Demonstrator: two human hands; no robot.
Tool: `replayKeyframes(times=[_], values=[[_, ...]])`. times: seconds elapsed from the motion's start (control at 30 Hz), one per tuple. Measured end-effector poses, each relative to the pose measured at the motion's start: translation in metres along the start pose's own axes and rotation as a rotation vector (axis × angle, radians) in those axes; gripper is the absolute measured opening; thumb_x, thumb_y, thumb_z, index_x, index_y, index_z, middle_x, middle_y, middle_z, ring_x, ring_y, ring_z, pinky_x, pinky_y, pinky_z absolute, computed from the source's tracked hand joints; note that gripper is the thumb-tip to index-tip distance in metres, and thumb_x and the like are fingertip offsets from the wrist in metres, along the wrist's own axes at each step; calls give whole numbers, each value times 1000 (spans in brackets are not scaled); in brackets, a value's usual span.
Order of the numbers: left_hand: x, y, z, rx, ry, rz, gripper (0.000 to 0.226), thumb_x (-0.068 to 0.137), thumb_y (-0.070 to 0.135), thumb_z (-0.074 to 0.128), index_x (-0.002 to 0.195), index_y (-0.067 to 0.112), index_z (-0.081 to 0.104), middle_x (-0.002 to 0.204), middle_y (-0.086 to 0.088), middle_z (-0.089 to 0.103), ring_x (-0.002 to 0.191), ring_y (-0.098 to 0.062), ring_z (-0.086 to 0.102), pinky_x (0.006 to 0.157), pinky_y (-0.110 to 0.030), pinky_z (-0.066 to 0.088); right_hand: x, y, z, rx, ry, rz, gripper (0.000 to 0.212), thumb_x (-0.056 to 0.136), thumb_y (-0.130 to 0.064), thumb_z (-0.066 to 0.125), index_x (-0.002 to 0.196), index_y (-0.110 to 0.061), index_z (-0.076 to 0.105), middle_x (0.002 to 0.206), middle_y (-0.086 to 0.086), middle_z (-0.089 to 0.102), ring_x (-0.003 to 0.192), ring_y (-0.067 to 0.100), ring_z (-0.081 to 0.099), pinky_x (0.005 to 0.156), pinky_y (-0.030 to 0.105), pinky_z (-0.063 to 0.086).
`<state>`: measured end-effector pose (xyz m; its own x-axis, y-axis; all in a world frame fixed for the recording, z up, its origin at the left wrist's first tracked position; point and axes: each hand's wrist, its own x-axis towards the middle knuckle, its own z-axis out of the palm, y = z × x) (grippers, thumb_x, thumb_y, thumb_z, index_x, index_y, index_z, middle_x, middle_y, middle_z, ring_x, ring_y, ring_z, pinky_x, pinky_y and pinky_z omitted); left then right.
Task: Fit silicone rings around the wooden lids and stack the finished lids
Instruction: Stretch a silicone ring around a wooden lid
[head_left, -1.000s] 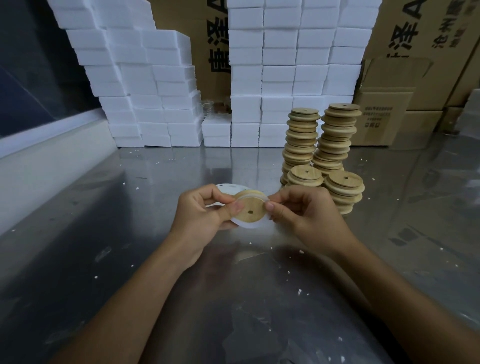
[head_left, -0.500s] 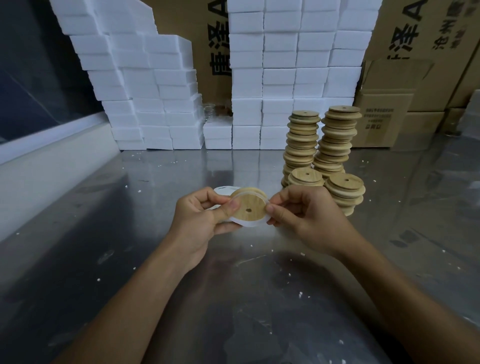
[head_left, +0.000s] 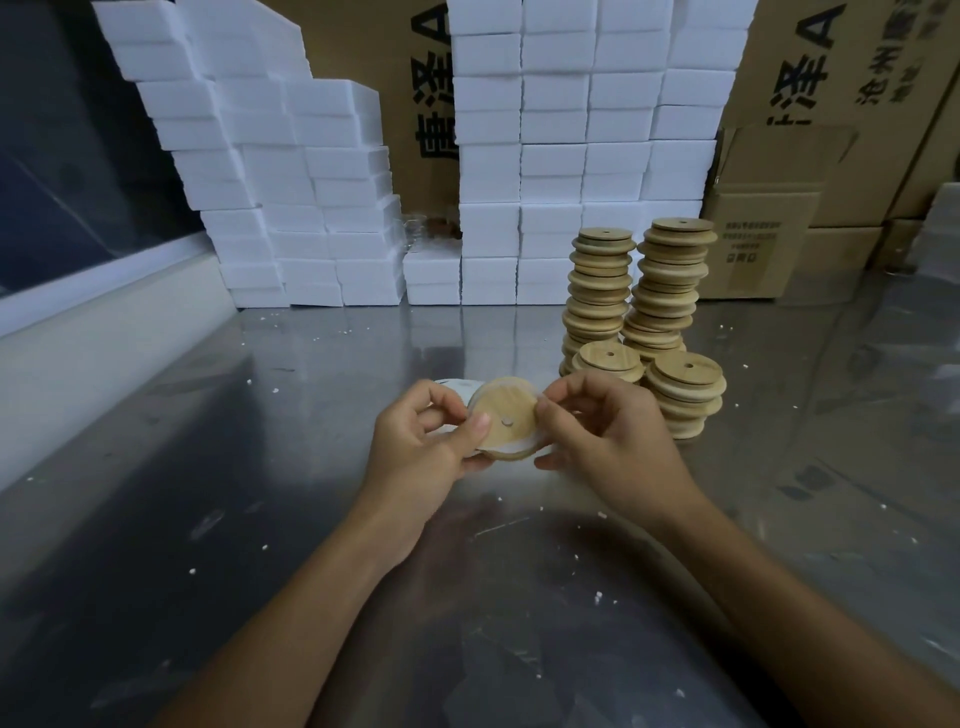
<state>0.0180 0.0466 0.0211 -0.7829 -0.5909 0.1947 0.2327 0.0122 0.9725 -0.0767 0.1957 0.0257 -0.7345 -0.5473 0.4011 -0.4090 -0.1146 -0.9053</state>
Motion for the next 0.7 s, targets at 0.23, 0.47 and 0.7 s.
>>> replayKeyframes(times=[0.23,0.47,0.7], values=[[1,1,-2,343,-36,347,21,79,3,76,81,21,65,87,2,70,79,-16,70,73,-27,57,-4,0,-2,-428,-110,-307,2,95,-20,62,94,-21,62,83,-6,74,76,6,71,63,18,54],[2,6,-3,243,9,352,23,74,0,79,75,21,69,82,6,75,75,-14,72,70,-24,58,-4,0,1,-372,22,-334,3,89,-16,71,91,-15,69,86,-12,72,81,2,70,70,16,56],[3,9,-8,58,-5,232,27,73,-4,76,64,21,69,84,1,76,76,-14,73,65,-26,58,-1,2,1,-133,26,-155,4,87,-6,74,91,-7,74,87,1,77,82,14,74,75,29,60]])
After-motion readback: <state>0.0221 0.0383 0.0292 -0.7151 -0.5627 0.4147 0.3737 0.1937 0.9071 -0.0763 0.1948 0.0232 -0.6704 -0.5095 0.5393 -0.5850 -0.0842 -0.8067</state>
